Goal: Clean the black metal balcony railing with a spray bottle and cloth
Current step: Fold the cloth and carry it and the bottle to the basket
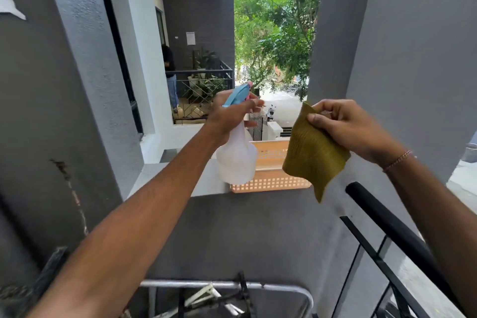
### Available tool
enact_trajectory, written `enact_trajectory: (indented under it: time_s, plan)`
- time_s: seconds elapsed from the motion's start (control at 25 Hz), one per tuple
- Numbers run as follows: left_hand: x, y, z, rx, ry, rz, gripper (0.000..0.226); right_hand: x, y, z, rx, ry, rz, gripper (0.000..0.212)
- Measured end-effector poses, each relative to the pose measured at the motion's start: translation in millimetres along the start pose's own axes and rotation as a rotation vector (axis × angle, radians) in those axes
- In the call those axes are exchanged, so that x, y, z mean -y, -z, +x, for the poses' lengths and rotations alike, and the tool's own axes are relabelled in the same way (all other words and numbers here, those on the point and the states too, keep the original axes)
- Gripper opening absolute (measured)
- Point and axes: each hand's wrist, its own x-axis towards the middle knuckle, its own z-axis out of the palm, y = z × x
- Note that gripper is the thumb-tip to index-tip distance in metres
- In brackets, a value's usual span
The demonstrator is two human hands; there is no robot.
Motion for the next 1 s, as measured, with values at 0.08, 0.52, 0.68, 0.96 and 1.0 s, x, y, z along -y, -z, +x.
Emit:
enact_trajectory:
  time_s: [0.08, 0.52, 0.68, 0.96, 1.0]
  plan:
    - [12.6, -5.8, 27.2, -0.024, -0.027, 0.006, 0.003, -7.8, 2.4, 7.7, -0.018, -0.021, -0.005, 0.016]
    - [119.4, -14.5, 101.5, -0.109, -0.046, 0.144, 0.010, -74.7, -8.2, 42.1, 0.005, -0.099, 0.165, 0.012]
    - [147.5, -9.9, 104.3, -0.163, -0.042, 0.247, 0.024, -89.4, -11.4, 47.6, 0.021, -0.135, 0.290, 0.014]
    - [155.2, -3.1, 99.4, -0.109, -0.054, 0.495, 0.050, -101.0, -21.0, 51.4, 0.036, -0.211, 0.419, 0.014]
    - [154.0, 2.0, 98.3, -0.097, -0.042, 0.557, 0.062, -101.2, -22.4, 50.5, 0.037, -0.219, 0.435, 0.014]
